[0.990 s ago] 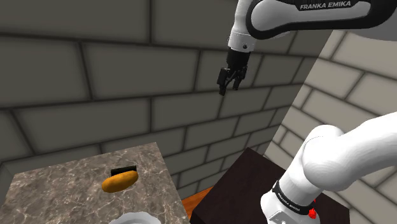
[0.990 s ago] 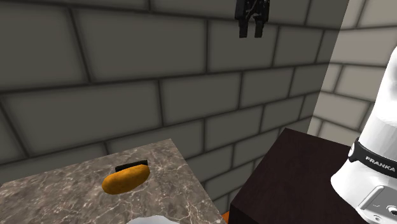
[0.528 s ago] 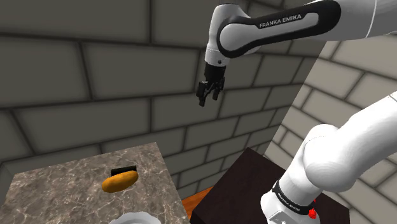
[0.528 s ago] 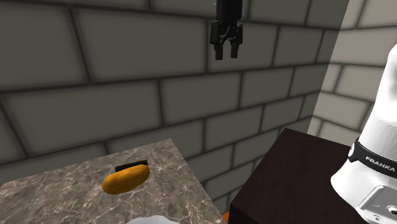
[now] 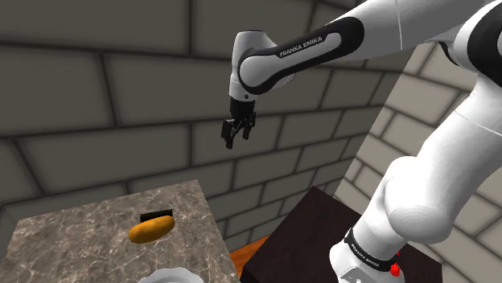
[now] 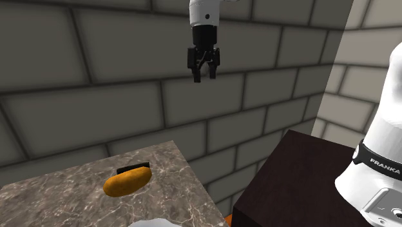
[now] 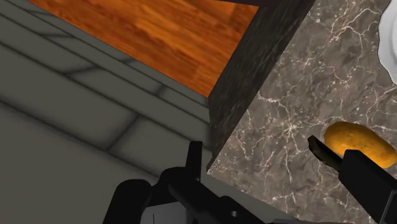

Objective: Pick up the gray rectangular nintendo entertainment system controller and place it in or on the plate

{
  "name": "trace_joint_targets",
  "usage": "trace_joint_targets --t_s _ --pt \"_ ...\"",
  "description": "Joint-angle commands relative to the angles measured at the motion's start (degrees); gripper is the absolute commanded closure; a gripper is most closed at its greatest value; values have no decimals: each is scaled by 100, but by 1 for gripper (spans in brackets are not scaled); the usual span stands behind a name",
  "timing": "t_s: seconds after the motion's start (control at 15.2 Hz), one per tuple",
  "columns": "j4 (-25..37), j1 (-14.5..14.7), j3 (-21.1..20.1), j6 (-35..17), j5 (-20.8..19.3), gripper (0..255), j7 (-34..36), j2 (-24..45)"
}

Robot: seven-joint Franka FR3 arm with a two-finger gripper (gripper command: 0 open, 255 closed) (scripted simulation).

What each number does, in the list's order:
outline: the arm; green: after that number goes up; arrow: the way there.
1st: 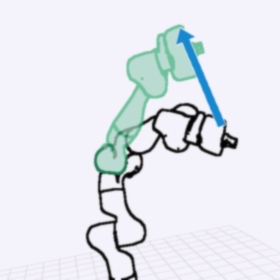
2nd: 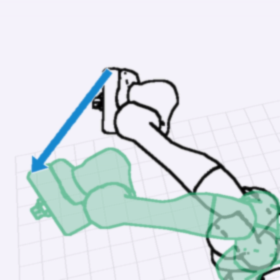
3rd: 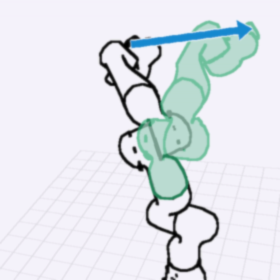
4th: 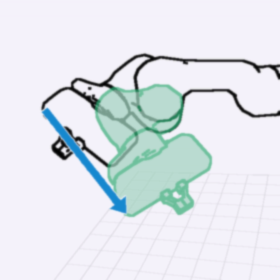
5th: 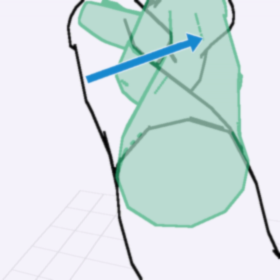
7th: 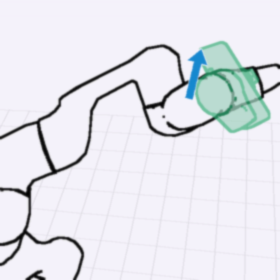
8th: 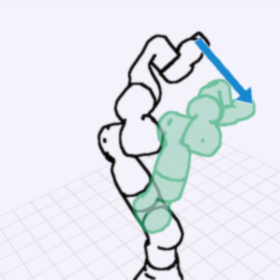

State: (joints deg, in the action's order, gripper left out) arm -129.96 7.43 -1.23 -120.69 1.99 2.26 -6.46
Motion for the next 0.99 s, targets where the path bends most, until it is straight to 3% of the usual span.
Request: trace_joint_targets --t_s 0.0,0.92 --pt "214 78 -71 -188 55 0 -21 429" --pt "2217 517 -483 -834 136 0 -218 3262"
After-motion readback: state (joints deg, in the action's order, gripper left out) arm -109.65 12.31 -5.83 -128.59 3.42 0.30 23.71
